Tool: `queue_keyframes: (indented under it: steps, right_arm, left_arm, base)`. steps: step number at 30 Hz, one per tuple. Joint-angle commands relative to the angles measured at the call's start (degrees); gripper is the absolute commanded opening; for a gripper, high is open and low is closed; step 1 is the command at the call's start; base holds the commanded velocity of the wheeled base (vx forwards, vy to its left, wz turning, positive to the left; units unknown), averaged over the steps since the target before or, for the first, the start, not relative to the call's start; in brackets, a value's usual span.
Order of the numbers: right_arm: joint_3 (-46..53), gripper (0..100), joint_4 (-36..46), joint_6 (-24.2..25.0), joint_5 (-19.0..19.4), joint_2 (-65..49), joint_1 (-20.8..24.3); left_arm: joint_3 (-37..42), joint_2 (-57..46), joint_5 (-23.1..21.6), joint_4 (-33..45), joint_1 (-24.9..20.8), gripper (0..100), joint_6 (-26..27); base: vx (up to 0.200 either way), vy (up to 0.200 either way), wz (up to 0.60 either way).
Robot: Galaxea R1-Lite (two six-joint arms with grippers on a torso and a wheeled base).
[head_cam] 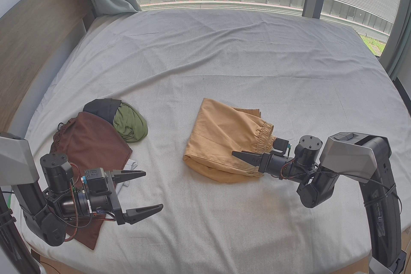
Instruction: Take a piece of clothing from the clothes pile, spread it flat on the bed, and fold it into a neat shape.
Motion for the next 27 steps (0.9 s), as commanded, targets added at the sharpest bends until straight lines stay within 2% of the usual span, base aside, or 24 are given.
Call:
queue_keyframes:
  steps: [1, 5, 9, 13, 16, 21, 22, 24, 25, 27]
  right_arm:
    - [0.09, 100, 0.21, 0.00, 0.01, 1.03, 0.00]
    - [1.50, 100, 0.12, -0.35, -0.17, -1.25, 0.00]
    - [4.92, 100, 0.21, -3.34, -0.17, -6.26, 0.00]
    - [14.24, 100, 0.30, -6.76, -0.52, -17.07, 0.53]
    - [19.69, 100, 0.21, -9.05, -2.54, -22.17, 0.71]
    - [30.41, 100, 0.21, -14.94, -6.14, -31.66, 0.36]
    - [33.22, 100, 0.21, -17.75, -8.17, -34.65, 0.27]
    - [36.04, 100, 0.30, -20.47, -11.33, -38.17, 0.09]
    - [36.04, 100, 0.30, -20.47, -11.33, -38.17, 0.09]
    - [39.64, 100, 0.30, -24.25, -14.58, -42.83, 0.09]
  left_arm:
    - [0.02, -0.05, -0.02, -0.03, -0.01, 100, -0.01]
    - [0.11, -0.40, -0.02, -0.03, -0.01, 100, -0.01]
    - [-0.15, -1.63, -0.20, -0.03, 0.52, 100, 0.08]
    - [0.64, -4.71, -0.29, 0.05, 0.26, 100, 0.17]
    - [2.48, -6.82, -0.11, 0.32, -0.45, 100, 0.34]
    - [4.42, -12.71, 0.07, 0.23, -5.19, 100, -0.36]
    - [4.86, -15.34, 0.15, 0.67, -7.13, 100, -0.36]
    - [5.47, -17.80, 0.15, 1.02, -9.15, 100, -0.54]
    - [5.47, -17.80, 0.15, 1.02, -9.15, 100, -0.54]
    - [7.32, -20.53, 0.15, 1.90, -12.14, 100, -1.15]
  base:
    - [0.000, 0.000, 0.00]
    - [0.000, 0.000, 0.00]
    - [0.000, 0.000, 0.00]
    - [0.000, 0.000, 0.00]
    - [0.000, 0.000, 0.00]
    - [0.000, 0.000, 0.00]
    - [0.000, 0.000, 0.00]
    - [0.000, 0.000, 0.00]
    - [0.000, 0.000, 0.00]
    - [0.000, 0.000, 0.00]
